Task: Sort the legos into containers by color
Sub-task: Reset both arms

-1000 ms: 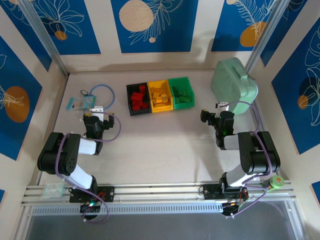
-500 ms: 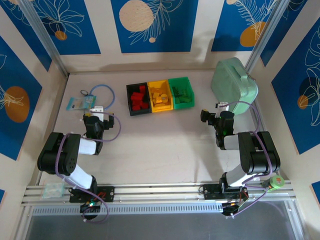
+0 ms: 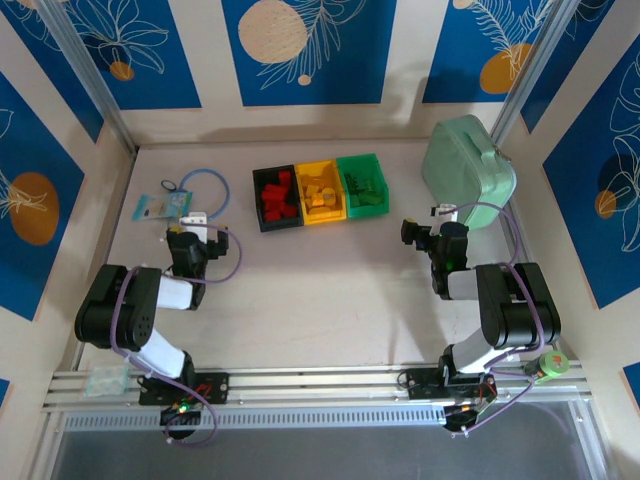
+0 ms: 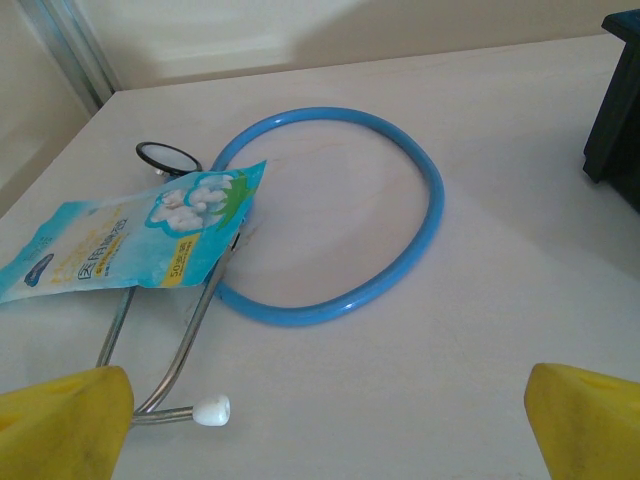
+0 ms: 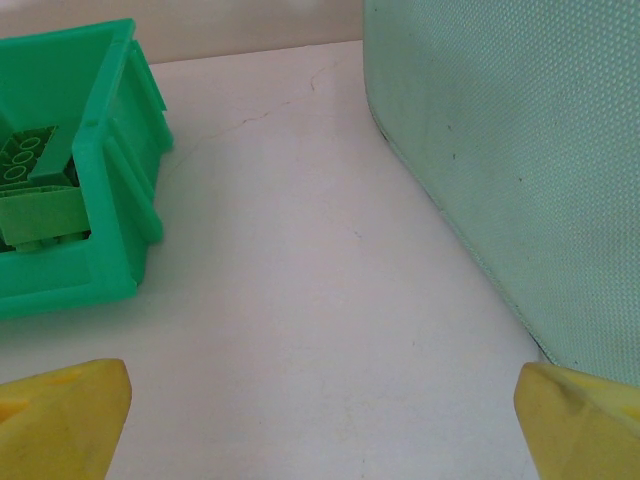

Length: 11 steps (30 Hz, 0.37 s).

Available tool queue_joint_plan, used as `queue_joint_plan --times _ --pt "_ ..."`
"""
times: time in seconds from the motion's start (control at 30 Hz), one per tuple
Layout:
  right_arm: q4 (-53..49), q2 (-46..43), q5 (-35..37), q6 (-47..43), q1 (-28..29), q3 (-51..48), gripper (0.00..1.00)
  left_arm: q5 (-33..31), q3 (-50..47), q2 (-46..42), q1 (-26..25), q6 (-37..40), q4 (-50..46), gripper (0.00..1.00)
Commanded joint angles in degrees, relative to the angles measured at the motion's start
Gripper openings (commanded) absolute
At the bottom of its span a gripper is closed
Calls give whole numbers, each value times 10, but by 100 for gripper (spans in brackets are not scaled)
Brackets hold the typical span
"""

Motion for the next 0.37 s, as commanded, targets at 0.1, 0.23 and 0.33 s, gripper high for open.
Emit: queue_joint_plan --times 0.1,0.23,0.33 --pt "5 -7 -5 1 4 4 99 10 0 -6 2 -7 3 100" --pt "5 -7 -5 1 5 3 99 11 4 -4 3 -7 -4 100" --pt "3 -6 -6 1 4 4 99 13 0 -6 2 -6 3 100"
